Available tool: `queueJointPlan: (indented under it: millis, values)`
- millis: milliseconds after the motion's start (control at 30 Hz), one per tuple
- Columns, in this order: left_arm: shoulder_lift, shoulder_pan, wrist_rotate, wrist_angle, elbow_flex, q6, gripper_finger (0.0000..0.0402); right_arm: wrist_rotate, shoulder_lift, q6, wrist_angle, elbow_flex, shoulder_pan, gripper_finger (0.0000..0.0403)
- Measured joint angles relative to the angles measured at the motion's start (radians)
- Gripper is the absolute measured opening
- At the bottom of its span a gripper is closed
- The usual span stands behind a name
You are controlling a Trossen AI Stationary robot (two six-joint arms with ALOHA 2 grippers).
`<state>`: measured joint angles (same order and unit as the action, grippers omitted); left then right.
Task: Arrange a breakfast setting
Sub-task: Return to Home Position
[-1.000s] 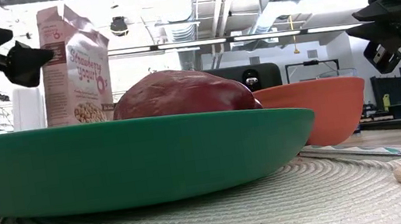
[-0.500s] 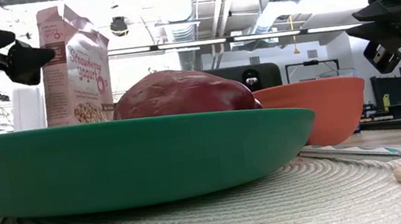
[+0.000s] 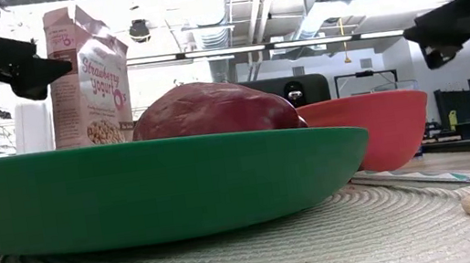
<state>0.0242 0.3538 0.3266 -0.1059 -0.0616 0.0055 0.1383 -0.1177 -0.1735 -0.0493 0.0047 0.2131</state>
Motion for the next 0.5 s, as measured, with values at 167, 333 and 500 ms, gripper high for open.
queueJointPlan:
  millis: [167,333,500]
  values:
    - [0.0,0.0,0.0,0.0,0.0,0.007,0.0294,0.0,0.0,0.12,0.0,0.0,0.0,0.0123]
    - [0.0,0.0,-0.001,0.0,0.0,-0.024,0.0294,0.0,0.0,0.12,0.001,0.0,0.0,0.0123]
    - [0.0,0.0,-0.001,0.0,0.0,-0.026,0.0294,0.0,0.0,0.121,0.001,0.0,0.0,0.0123]
